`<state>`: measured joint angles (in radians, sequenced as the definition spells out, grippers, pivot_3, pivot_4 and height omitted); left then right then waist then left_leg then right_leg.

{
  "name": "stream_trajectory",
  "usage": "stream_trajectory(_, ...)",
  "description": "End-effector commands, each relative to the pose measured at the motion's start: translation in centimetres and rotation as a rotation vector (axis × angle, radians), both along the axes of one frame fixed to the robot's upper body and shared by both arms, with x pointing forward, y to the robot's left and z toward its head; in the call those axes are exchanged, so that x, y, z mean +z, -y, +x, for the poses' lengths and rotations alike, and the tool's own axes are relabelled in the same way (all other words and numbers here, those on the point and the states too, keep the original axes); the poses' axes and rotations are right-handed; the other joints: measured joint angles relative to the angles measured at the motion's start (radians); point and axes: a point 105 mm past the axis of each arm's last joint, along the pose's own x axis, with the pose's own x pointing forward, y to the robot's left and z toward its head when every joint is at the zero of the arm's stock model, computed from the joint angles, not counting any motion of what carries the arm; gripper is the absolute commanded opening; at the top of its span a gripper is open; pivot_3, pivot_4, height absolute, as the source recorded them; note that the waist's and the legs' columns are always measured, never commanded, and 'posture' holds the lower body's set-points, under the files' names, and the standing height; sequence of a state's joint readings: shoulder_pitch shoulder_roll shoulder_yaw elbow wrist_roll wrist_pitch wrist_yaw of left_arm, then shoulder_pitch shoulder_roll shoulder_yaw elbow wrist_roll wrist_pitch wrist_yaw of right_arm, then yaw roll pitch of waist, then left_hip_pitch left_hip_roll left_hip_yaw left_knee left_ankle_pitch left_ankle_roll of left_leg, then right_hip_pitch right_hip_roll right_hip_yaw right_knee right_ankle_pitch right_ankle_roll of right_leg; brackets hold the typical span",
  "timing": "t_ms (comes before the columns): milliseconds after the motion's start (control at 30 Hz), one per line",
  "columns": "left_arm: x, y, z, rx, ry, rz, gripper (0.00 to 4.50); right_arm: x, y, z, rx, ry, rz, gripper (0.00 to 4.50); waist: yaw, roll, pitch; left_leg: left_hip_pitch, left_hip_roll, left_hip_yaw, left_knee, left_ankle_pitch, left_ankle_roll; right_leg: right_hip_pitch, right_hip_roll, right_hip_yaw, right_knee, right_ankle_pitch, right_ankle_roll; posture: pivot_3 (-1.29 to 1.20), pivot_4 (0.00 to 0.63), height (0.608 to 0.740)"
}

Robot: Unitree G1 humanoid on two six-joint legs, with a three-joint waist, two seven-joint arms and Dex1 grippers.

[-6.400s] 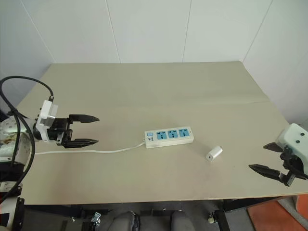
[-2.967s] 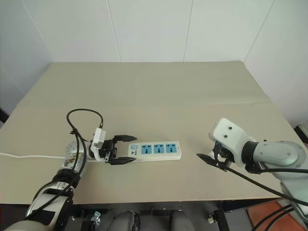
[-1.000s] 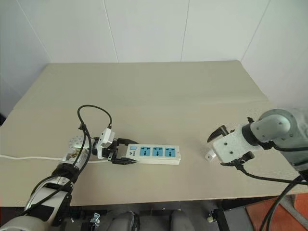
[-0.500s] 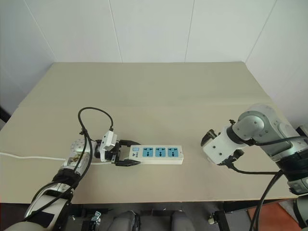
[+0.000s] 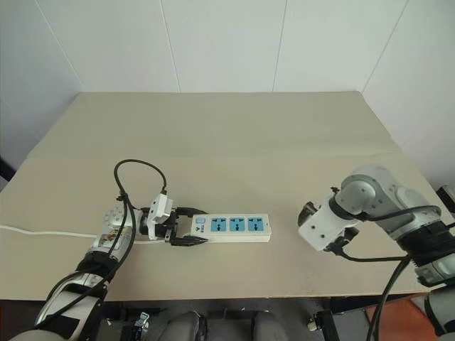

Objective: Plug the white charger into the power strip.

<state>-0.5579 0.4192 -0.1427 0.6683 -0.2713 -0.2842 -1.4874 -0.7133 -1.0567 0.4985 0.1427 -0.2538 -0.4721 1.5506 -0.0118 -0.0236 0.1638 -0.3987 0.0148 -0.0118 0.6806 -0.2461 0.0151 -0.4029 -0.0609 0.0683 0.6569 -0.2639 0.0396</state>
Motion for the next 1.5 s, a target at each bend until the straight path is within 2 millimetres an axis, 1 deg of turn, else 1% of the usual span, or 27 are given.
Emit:
stream_trajectory(33,-1.4,0.1,-0.7,-0.019,-0.038,0.037,3.28,0.7,0.2,0.4,0.022,0.022,-0.035,4.5,0.0,0.0,0.0,0.0,0.0,0.0,0.0,0.0,0.0,0.0,0.0,0.0,0.0,0.0,0.0,0.0,0.15,0.74)
stream_trajectory(267,-1.4,-0.1,-0.7,-0.017,-0.031,0.038,3.28,0.4,0.2,0.7,0.026,0.02,-0.045,4.5,-0.001,0.0,0.0,0.0,0.0,0.0,0.0,0.0,0.0,0.0,0.0,0.0,0.0,0.0,0.0,0.0,0.15,0.74)
stream_trajectory(300,-1.3,-0.1,-0.8,-0.019,-0.028,0.033,3.28,0.4,0.2,0.7,0.031,0.019,-0.045,4.32,-0.001,0.0,0.0,0.0,0.0,0.0,0.0,0.0,0.0,0.0,0.0,0.0,0.0,0.0,0.0,0.0,0.15,0.74)
stream_trajectory(367,-1.2,0.0,-0.9,-0.033,-0.02,0.013,3.28,0.3,0.1,0.7,0.037,0.016,-0.045,3.89,-0.001,0.0,0.0,0.0,0.0,0.0,0.0,0.0,0.0,0.0,0.0,0.0,0.0,0.0,0.0,0.0,0.15,0.74)
stream_trajectory(400,-1.2,0.0,-1.0,-0.036,-0.017,0.007,3.28,0.2,0.1,0.7,0.041,0.016,-0.046,3.61,-0.002,0.0,0.0,0.0,0.0,0.0,0.0,0.0,0.0,0.0,0.0,0.0,0.0,0.0,0.0,0.0,0.15,0.74)
stream_trajectory(433,-1.1,0.0,-1.0,-0.036,-0.014,-0.001,3.28,0.2,0.1,0.7,0.048,0.014,-0.045,3.22,-0.002,0.0,0.0,0.0,0.0,0.0,0.0,0.0,0.0,0.0,0.0,0.0,0.0,0.0,0.0,0.0,0.15,0.74)
stream_trajectory(600,-1.1,0.0,-1.0,-0.041,-0.013,-0.011,3.28,0.0,0.1,0.6,0.073,0.008,-0.047,1.63,-0.001,0.0,0.0,0.0,0.0,0.0,0.0,0.0,0.0,0.0,0.0,0.0,0.0,0.0,0.0,0.0,0.15,0.74)
stream_trajectory(633,-1.1,0.0,-1.0,-0.04,-0.013,-0.01,3.28,0.0,0.1,0.7,0.074,0.012,-0.046,1.26,-0.001,0.0,0.0,0.0,0.0,0.0,0.0,0.0,0.0,0.0,0.0,0.0,0.0,0.0,0.0,0.0,0.15,0.74)
stream_trajectory(667,-1.2,0.0,-1.0,-0.04,-0.011,-0.005,3.28,0.0,0.1,0.7,0.076,0.014,-0.047,1.12,-0.001,0.0,0.0,0.0,0.0,0.001,0.0,0.0,0.0,0.0,0.0,0.0,0.0,0.0,0.0,0.0,0.15,0.74)
stream_trajectory(867,-1.3,0.0,-1.0,-0.039,-0.014,-0.004,3.28,0.2,0.3,0.8,0.1,0.039,-0.05,1.12,-0.001,0.0,0.0,0.0,0.0,0.0,0.0,0.0,0.0,0.0,0.0,0.0,0.0,0.0,0.0,0.0,0.15,0.74)
stream_trajectory(1000,-1.3,0.0,-1.0,-0.041,-0.013,0.0,3.28,1.4,0.0,1.0,0.11,0.086,-0.034,1.12,-0.001,0.0,0.0,0.0,0.0,0.0,0.0,0.0,0.0,0.0,0.0,0.0,0.0,0.0,0.0,0.0,0.15,0.74)
stream_trajectory(1100,-1.1,0.0,-0.9,-0.046,-0.014,-0.001,3.28,4.4,-1.9,1.5,0.044,0.138,0.131,1.12,-0.001,0.0,0.0,0.0,0.0,0.0,0.0,0.0,0.0,0.0,0.0,0.0,0.0,0.0,0.0,0.0,0.15,0.74)
stream_trajectory(1200,-1.0,-0.1,-0.9,-0.053,-0.022,-0.003,3.28,7.2,-3.9,1.3,-0.009,0.149,0.325,1.12,-0.001,0.001,0.0,0.0,0.0,-0.003,0.0,0.0,0.0,0.0,0.0,0.0,0.001,0.0,0.0,0.0,0.15,0.74)
stream_trajectory(1333,-1.1,-0.1,-0.9,-0.055,-0.026,0.0,3.28,10.5,-6.7,1.1,-0.092,0.114,0.691,1.12,-0.001,0.001,0.0,0.0,0.0,-0.008,0.0,0.0,0.0,0.0,0.0,0.0,0.0,0.0,0.0,0.0,0.15,0.74)
stream_trajectory(1400,-1.2,-0.1,-0.9,-0.053,-0.03,0.007,3.28,12.3,-8.1,1.3,-0.157,0.072,0.928,1.12,-0.001,0.001,0.0,0.0,0.0,-0.008,0.0,0.0,0.0,0.0,0.0,0.0,0.001,0.0,0.0,0.0,0.15,0.74)
stream_trajectory(1433,-1.3,-0.1,-0.9,-0.051,-0.032,0.013,3.28,13.0,-8.7,1.6,-0.2,0.041,1.042,1.12,-0.001,0.001,0.0,0.0,0.0,-0.008,0.0,0.0,0.0,0.0,0.0,0.0,0.001,0.0,0.0,0.0,0.15,0.74)
stream_trajectory(1500,-1.5,-0.1,-0.9,-0.049,-0.035,0.029,3.28,13.8,-9.7,2.0,-0.246,-0.014,1.214,1.12,-0.001,0.001,0.0,0.0,0.0,-0.009,0.0,0.0,0.0,0.0,0.0,0.0,0.002,0.0,-0.001,0.0,0.15,0.74)
